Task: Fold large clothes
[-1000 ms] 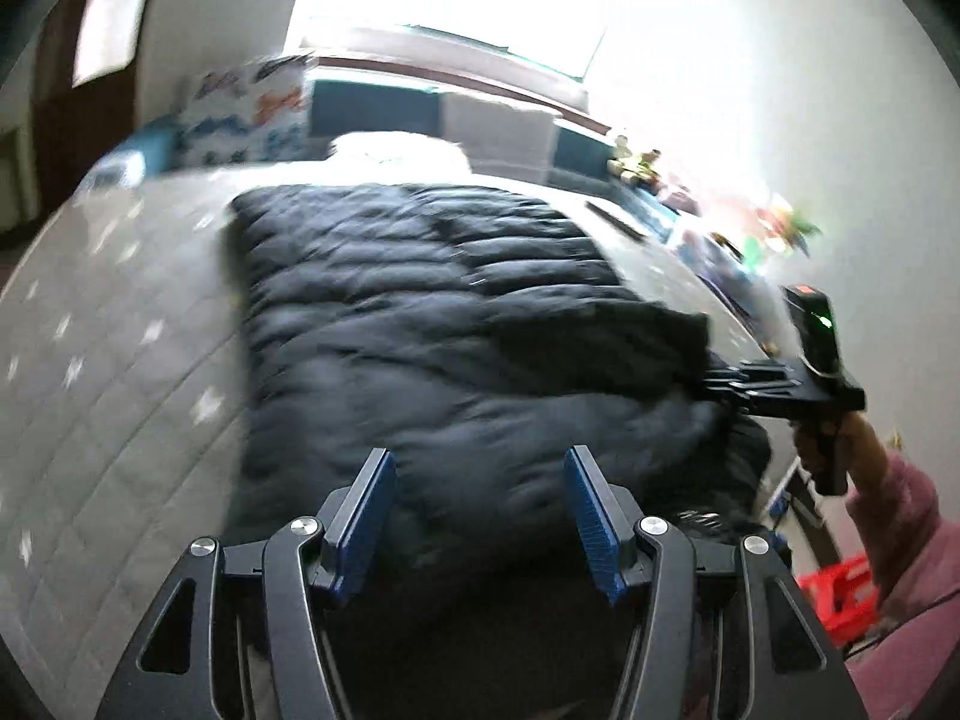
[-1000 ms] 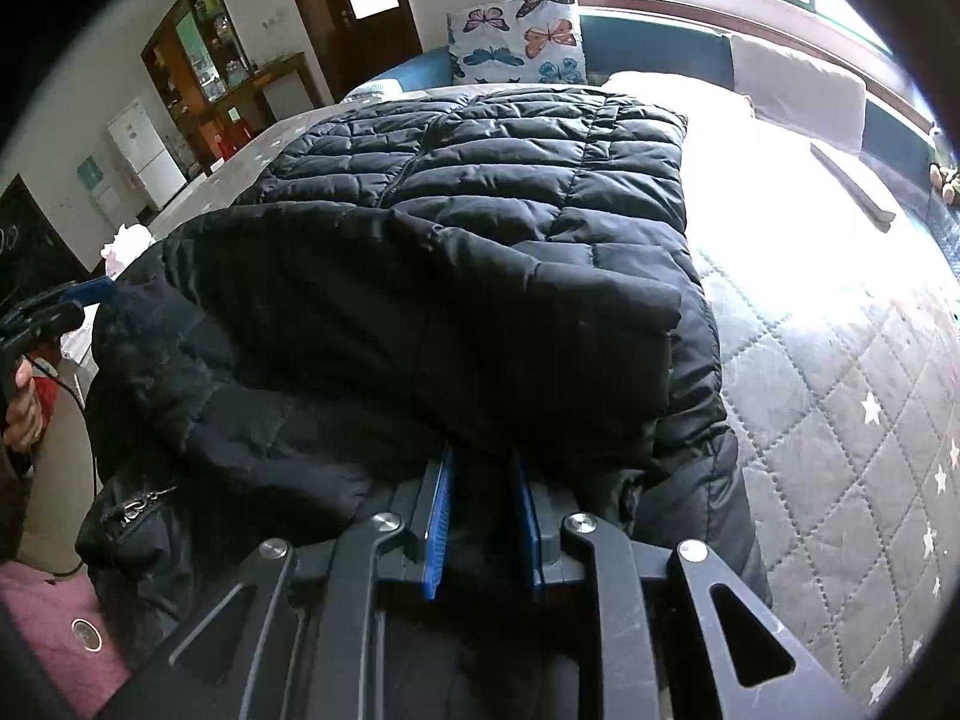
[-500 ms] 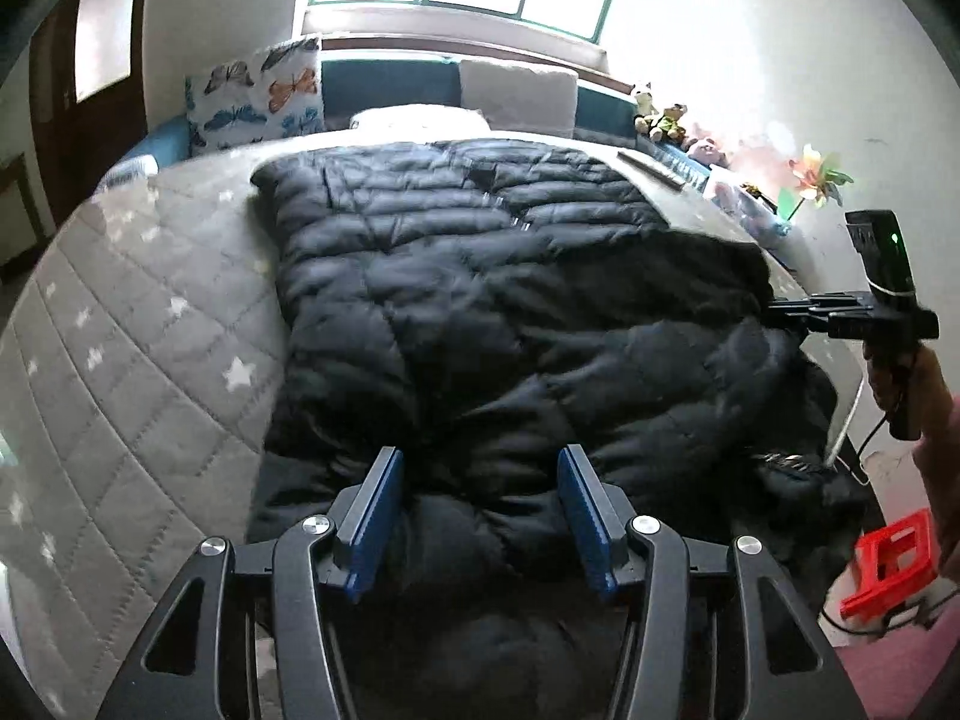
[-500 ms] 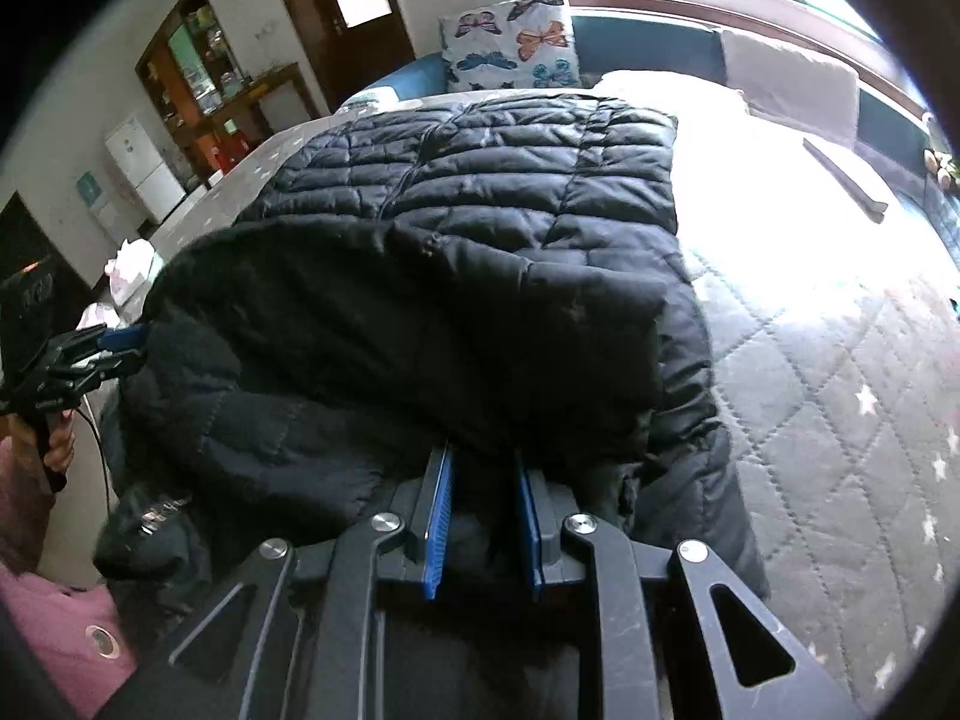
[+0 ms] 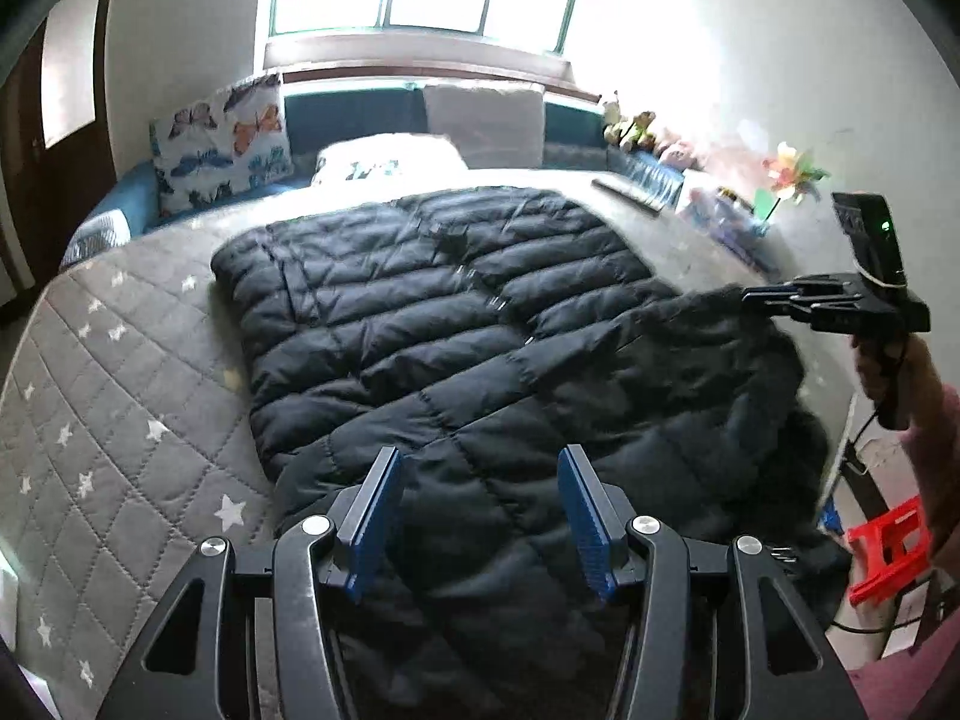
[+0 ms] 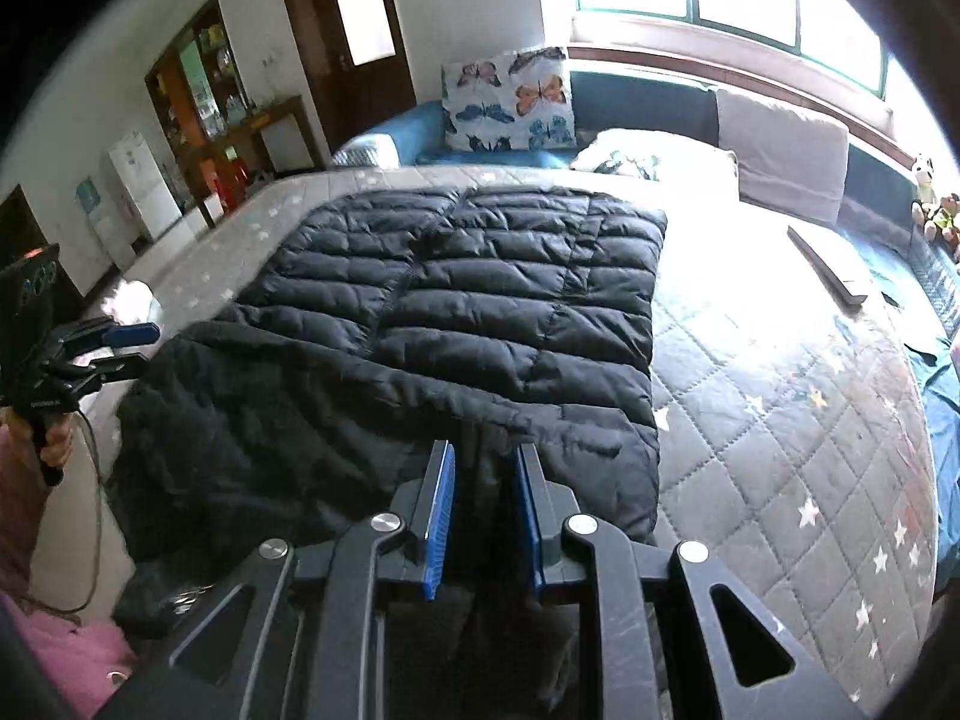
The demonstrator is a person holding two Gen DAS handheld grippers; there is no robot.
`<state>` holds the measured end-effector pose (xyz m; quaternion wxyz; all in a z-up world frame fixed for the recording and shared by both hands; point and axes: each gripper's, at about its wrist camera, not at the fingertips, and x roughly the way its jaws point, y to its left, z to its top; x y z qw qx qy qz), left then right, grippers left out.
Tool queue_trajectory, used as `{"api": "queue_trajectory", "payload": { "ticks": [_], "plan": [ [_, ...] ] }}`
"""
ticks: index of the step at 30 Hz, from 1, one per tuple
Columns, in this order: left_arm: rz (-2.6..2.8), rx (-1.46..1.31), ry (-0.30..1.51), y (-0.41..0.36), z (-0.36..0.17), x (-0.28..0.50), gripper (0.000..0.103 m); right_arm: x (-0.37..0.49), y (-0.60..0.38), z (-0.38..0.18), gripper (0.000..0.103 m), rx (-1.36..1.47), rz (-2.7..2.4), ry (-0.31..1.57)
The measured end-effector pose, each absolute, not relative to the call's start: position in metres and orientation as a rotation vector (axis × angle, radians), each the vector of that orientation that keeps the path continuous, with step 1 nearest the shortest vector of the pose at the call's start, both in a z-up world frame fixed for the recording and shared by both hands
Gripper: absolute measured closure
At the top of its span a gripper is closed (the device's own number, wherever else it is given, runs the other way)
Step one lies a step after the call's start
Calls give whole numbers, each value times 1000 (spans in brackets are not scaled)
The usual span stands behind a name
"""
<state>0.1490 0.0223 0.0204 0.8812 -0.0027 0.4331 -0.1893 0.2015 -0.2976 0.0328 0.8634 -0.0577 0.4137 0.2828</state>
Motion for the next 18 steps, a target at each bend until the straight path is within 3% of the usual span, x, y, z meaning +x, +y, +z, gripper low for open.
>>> {"api": "queue_trajectory", "payload": {
  "ticks": [10,18],
  "plan": [
    [-417,-31,972,23,-19,169,46,227,-308,-24,81,-121,560,981],
    [-393,66,942,7,6,151,46,210,-308,-1,80,-186,516,965]
  ]
}}
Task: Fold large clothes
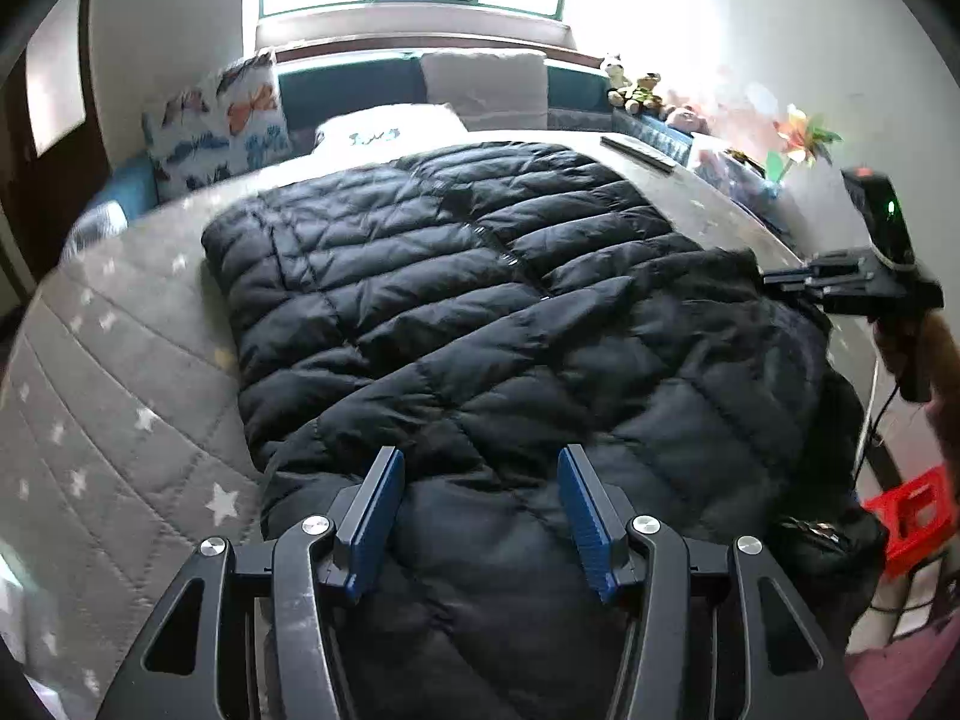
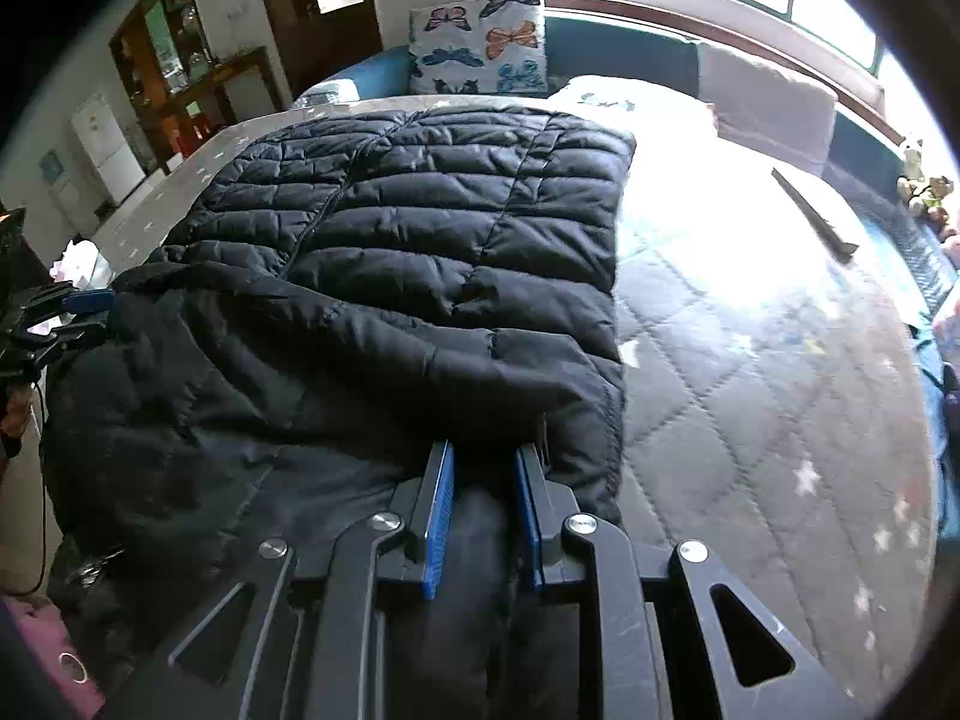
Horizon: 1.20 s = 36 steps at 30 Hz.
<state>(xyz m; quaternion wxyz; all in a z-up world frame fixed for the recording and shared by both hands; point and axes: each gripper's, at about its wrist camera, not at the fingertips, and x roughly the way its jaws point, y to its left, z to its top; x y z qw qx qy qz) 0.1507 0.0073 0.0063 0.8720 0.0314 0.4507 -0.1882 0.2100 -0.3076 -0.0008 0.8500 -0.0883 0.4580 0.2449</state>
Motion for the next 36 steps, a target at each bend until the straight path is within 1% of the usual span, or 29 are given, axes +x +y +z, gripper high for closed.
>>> {"api": "queue_trajectory", "payload": {
  "ticks": [4,7,10,12,14,16,18,20,23,24,25,26,28,36],
  "plan": [
    [-461,106,899,-8,28,121,46,179,-306,27,80,-223,538,888],
    [-521,112,897,-18,34,101,46,160,-300,35,80,-232,589,863],
    [-580,79,926,-24,35,82,46,156,-291,23,80,-264,615,880],
    [-625,52,959,-25,33,68,46,162,-287,2,80,-289,604,930],
    [-652,58,997,-28,29,54,46,170,-291,-14,80,-242,622,970],
    [-678,86,1037,-35,23,39,46,173,-296,-14,80,-186,622,978],
    [-706,111,1062,-43,18,27,44,168,-295,-6,80,-194,607,960],
    [-746,137,1086,-55,14,14,39,160,-293,3,80,-232,593,937],
    [-799,179,1124,-73,4,-2,36,144,-293,15,79,-254,598,914],
    [-804,189,1130,-76,1,-5,36,138,-294,18,78,-252,610,911],
    [-809,198,1139,-80,-2,-7,36,133,-295,19,71,-252,620,912],
    [-816,203,1150,-83,-5,-10,36,127,-294,21,59,-259,630,912],
    [-822,201,1166,-87,-9,-14,36,112,-294,22,46,-286,641,906],
    [-785,275,1182,-93,-22,-18,35,55,-291,4,44,-445,669,890]
  ]
}}
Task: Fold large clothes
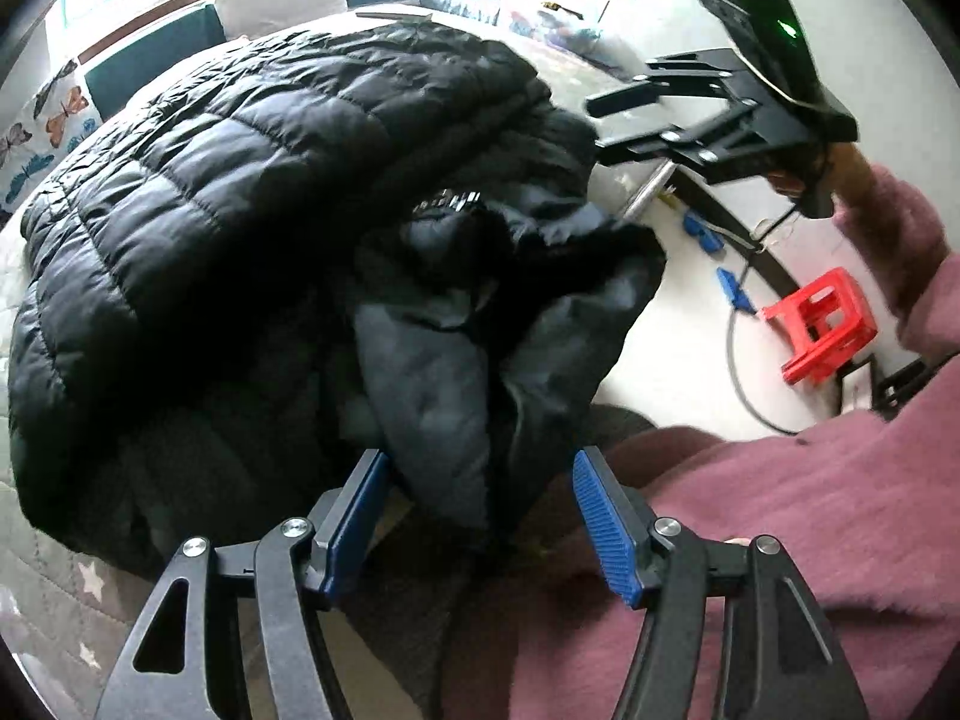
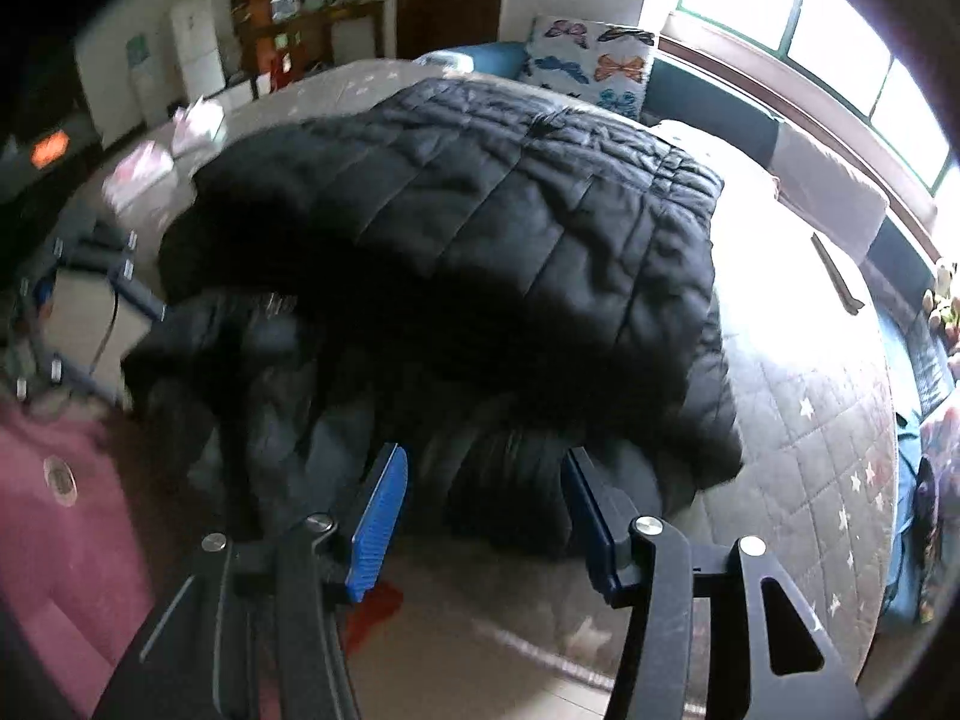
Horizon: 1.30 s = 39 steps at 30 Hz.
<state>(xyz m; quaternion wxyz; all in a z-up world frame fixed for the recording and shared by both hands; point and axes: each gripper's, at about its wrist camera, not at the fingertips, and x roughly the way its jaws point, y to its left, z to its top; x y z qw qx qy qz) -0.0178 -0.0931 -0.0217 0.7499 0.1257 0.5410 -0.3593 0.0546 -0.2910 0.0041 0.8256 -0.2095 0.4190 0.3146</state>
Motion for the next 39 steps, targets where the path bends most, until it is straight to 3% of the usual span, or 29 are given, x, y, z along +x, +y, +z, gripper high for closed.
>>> {"api": "queue_trajectory", "payload": {
  "ticks": [6,15,26,36,39],
  "plan": [
    [-742,373,1185,-103,-39,-23,35,22,-289,-21,44,-571,693,904],
    [-654,547,1047,-128,-54,-32,35,5,-264,-35,44,-576,777,880],
    [-642,389,1003,-110,-41,-21,45,-14,-258,-34,44,-637,783,786],
    [-652,283,1028,-100,-30,-10,45,-8,-237,-38,44,-639,794,727],
    [-658,281,1031,-96,-29,-13,45,1,-239,-34,55,-593,791,747]
  ]
}}
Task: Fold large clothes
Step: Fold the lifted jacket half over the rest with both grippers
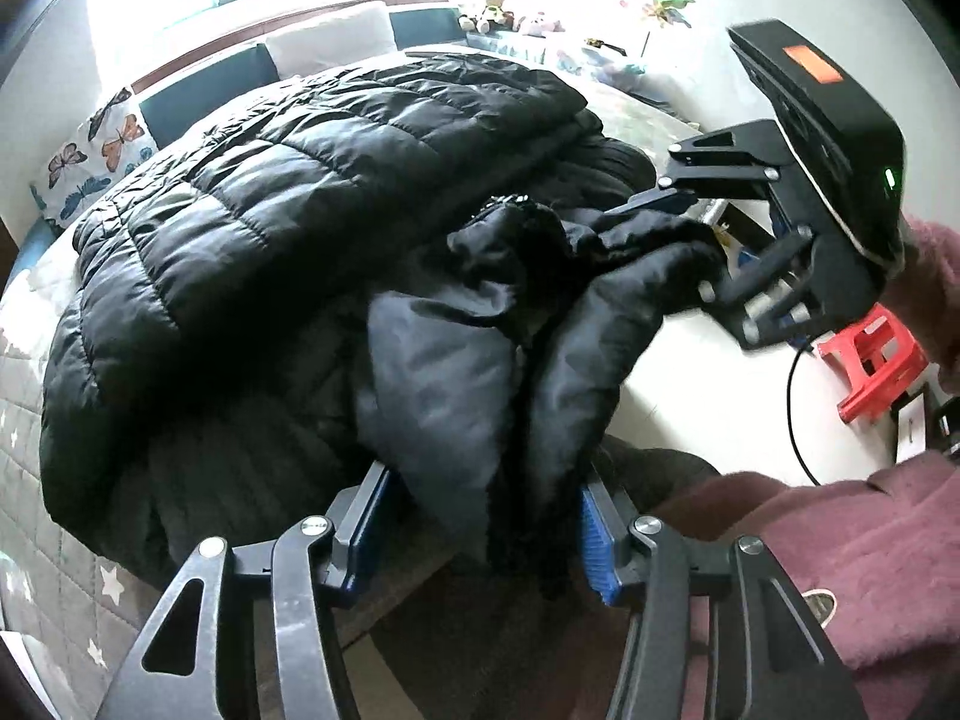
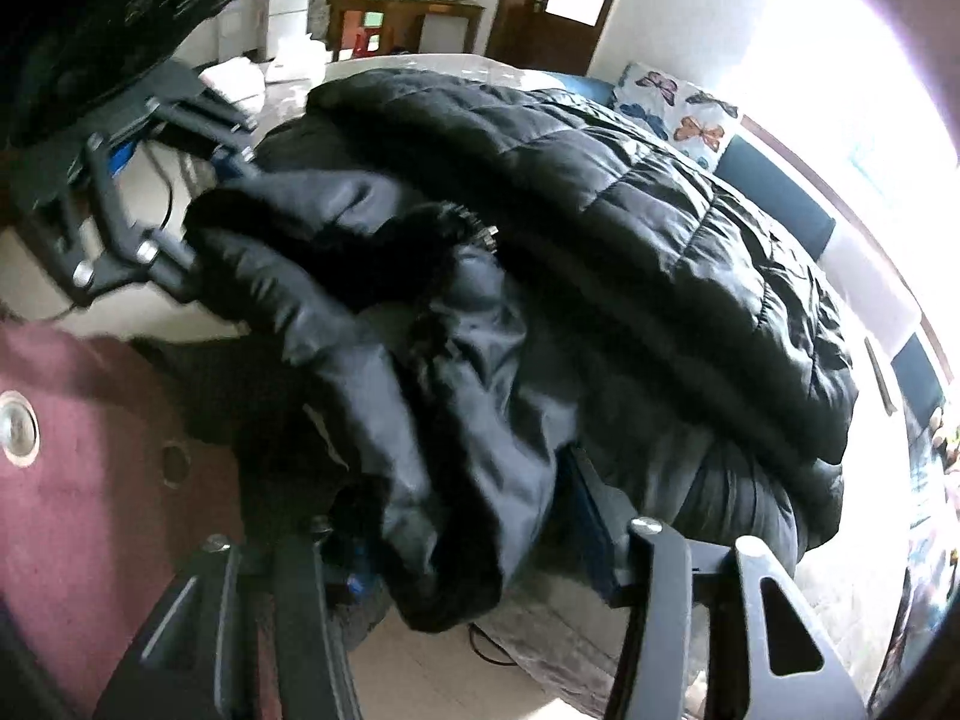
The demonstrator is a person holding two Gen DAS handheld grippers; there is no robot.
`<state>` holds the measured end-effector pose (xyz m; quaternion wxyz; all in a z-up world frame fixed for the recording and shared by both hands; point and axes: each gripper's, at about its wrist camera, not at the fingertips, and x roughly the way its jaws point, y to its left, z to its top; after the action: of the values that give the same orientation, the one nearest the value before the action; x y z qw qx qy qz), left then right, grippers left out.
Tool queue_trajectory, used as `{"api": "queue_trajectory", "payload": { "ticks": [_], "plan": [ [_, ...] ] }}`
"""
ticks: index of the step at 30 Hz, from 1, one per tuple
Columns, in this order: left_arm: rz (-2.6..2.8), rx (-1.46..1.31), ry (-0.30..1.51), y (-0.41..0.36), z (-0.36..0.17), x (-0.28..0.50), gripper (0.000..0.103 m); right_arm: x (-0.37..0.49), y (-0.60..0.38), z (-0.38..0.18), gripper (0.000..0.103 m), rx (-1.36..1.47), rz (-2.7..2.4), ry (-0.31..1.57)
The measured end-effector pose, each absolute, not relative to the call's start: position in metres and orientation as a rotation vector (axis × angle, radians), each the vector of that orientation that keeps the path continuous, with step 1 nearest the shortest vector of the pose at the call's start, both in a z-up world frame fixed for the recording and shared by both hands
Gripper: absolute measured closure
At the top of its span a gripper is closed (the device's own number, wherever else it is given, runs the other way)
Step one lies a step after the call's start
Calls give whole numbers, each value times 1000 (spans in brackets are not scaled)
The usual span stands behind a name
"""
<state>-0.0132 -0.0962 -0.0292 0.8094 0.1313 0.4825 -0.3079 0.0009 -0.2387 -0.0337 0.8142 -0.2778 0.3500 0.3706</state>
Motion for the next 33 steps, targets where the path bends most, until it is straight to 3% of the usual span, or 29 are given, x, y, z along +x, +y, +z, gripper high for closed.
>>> {"api": "queue_trajectory", "payload": {
  "ticks": [4,7,21,26,33],
  "plan": [
    [-646,281,990,-80,-22,-26,33,11,-244,-22,68,-487,798,786],
    [-596,293,964,-63,-19,-31,33,14,-245,-7,73,-450,795,768],
    [-498,245,830,-17,-6,-53,33,44,-238,38,76,-367,785,716],
    [-399,263,750,-5,0,-59,24,54,-235,48,76,-349,779,706],
    [-347,443,716,-21,-18,-54,24,60,-231,58,77,-343,762,694]
  ]
}}
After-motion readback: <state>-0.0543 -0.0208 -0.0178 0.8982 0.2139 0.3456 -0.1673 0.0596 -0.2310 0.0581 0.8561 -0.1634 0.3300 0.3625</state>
